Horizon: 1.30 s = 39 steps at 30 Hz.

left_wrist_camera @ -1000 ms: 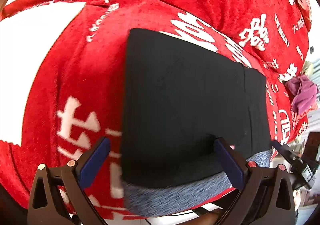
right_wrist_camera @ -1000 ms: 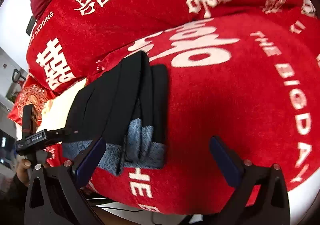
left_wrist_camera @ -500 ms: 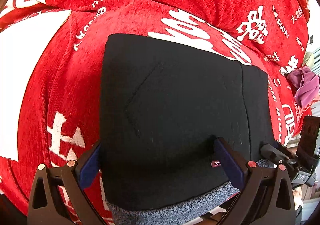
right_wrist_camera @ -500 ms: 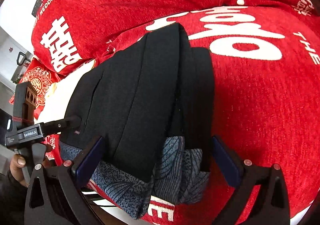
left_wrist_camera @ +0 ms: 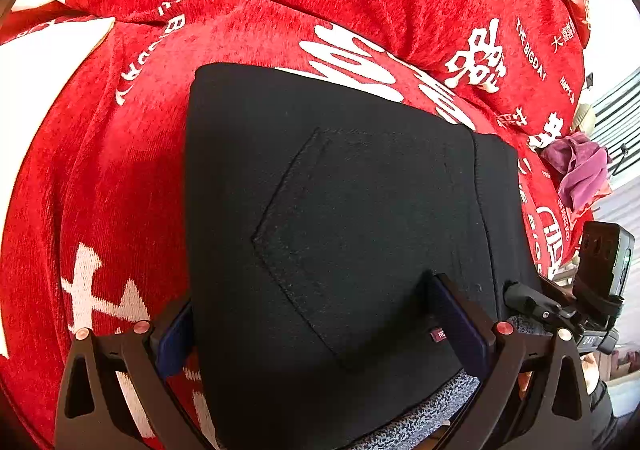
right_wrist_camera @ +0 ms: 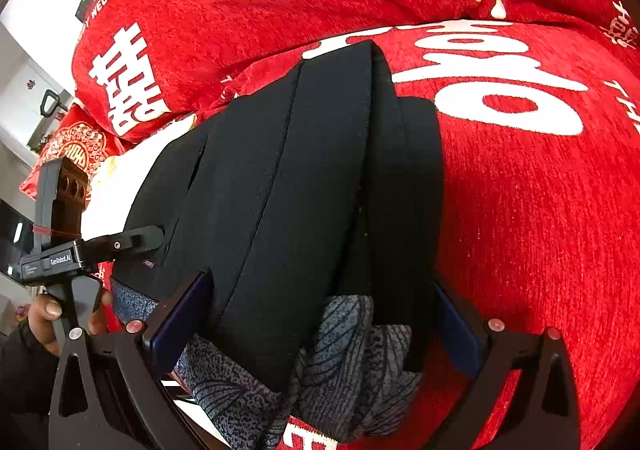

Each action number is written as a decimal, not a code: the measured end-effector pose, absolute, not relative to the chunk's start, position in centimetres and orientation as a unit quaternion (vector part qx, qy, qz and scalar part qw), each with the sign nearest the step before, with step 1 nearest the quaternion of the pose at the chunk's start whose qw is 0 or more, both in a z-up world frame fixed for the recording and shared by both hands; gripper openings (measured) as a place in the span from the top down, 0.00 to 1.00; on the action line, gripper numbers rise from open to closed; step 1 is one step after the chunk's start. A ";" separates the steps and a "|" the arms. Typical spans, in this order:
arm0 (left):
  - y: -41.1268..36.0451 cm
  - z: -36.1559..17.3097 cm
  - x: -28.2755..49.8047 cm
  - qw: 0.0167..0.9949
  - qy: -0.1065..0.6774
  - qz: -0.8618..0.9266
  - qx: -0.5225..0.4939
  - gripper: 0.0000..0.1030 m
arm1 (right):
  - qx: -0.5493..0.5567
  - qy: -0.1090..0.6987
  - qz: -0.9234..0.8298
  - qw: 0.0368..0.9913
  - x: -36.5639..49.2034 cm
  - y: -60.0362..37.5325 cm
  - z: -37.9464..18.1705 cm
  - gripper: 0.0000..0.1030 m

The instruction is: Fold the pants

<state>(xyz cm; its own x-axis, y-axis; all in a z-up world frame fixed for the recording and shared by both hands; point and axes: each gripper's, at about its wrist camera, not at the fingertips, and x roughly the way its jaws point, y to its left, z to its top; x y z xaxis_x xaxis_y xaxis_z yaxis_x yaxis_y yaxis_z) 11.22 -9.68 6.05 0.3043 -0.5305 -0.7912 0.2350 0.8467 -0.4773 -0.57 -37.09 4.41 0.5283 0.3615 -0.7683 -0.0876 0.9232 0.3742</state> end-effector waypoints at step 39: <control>-17.0 21.8 19.8 0.847 0.453 -0.252 -0.118 0.29 | 0.063 0.375 0.146 0.913 8.4 -37.5 19.9 0.48</control>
<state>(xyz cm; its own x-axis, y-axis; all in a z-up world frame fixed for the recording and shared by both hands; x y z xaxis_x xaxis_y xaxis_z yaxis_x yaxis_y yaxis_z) 19.84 -17.00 21.79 0.4629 -0.5337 -0.7078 0.3192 0.8452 -0.4286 8.36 -37.47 19.88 0.6767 0.3139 -0.6660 -0.2190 0.9494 0.2250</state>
